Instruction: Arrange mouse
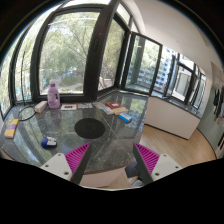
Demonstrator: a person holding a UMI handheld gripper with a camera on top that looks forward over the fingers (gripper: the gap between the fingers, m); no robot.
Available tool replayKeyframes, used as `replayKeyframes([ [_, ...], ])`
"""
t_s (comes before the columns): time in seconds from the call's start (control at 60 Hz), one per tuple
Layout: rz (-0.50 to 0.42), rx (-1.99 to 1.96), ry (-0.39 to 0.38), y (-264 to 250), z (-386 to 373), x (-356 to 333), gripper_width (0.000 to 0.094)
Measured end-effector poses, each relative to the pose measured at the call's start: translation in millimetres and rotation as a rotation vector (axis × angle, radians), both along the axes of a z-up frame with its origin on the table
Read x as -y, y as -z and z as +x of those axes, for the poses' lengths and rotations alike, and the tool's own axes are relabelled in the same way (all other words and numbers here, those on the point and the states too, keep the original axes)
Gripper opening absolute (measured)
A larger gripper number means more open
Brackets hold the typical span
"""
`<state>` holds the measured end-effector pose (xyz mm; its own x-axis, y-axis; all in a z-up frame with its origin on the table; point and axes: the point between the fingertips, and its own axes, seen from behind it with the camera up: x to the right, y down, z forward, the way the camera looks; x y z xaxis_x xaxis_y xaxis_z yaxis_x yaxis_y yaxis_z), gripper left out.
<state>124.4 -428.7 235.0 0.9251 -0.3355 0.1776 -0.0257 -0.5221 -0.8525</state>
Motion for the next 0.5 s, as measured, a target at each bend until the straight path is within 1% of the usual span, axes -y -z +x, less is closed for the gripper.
replayKeyframes([
  [0.167,-0.030,-0.015,0.009,17,-6,14,0.0851],
  [0.333,-0.089,-0.049,0.006,67,-29,39,0.0852],
  [0.417,-0.114,-0.085,-0.018,94,-54,50,0.0852],
  [0.5,-0.138,-0.125,-0.064,123,-92,51,0.0850],
])
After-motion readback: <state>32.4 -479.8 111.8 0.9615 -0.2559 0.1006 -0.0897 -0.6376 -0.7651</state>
